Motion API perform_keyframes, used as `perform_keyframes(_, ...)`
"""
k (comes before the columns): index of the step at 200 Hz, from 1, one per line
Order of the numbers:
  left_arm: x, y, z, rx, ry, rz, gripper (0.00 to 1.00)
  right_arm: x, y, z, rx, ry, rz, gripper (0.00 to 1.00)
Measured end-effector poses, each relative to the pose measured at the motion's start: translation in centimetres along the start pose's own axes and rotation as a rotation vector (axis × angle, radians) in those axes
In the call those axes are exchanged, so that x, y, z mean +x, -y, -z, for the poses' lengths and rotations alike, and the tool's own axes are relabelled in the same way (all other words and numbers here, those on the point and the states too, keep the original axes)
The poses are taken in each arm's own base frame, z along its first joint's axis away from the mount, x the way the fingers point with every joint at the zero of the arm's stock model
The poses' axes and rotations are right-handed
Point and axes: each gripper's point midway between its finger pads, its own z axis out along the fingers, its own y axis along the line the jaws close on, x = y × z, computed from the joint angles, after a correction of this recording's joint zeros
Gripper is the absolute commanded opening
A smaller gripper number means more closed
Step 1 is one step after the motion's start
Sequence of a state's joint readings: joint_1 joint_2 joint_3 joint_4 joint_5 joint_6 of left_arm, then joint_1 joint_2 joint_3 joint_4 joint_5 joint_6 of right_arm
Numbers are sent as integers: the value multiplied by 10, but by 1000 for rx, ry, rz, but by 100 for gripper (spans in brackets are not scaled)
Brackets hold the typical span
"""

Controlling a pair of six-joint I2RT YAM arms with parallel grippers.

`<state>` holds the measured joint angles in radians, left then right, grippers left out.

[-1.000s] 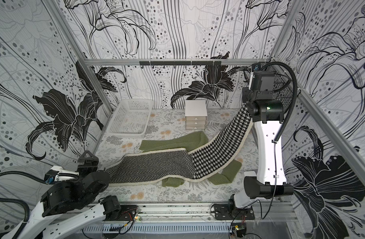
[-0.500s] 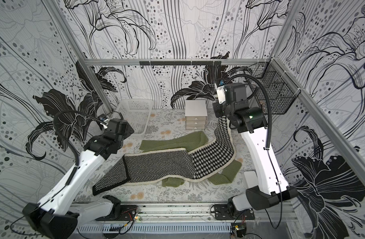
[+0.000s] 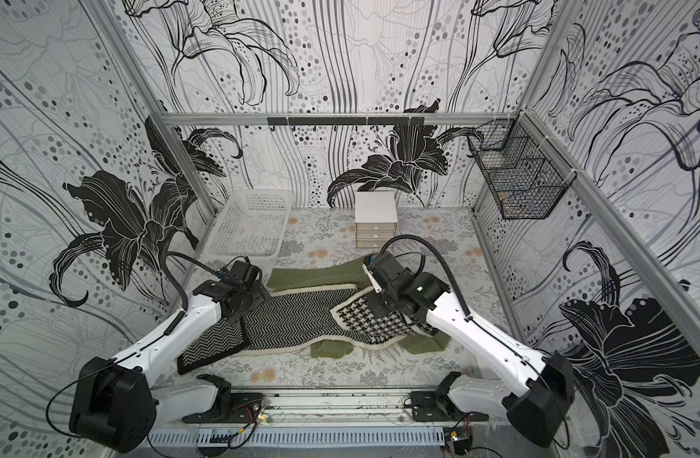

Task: Roll up the scarf and place it into the basket
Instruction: Flatten out the scarf at the center of the board.

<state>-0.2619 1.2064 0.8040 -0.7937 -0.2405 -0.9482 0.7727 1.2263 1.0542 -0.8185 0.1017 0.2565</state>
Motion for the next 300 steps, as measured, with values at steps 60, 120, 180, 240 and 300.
perform_keyframes(60, -6, 3, 0, 18, 18, 25, 97, 15, -2, -63, 58, -99, -74, 35)
perform_keyframes(120, -7, -14, -11, -9, 16, 69, 97, 6, -45, -122, -86, -137, -65, 62)
perform_keyframes(180, -15, -18, -7, -1, 35, 70, 97, -5, -34, -104, 17, -89, -51, 0)
perform_keyframes(240, -12, -9, -9, 44, 2, 25, 96, -49, 44, 25, 281, 127, -106, 0)
perform_keyframes(300, 32, 36, -34, 159, -196, -155, 96, -21, 124, -24, 451, -123, -141, 0)
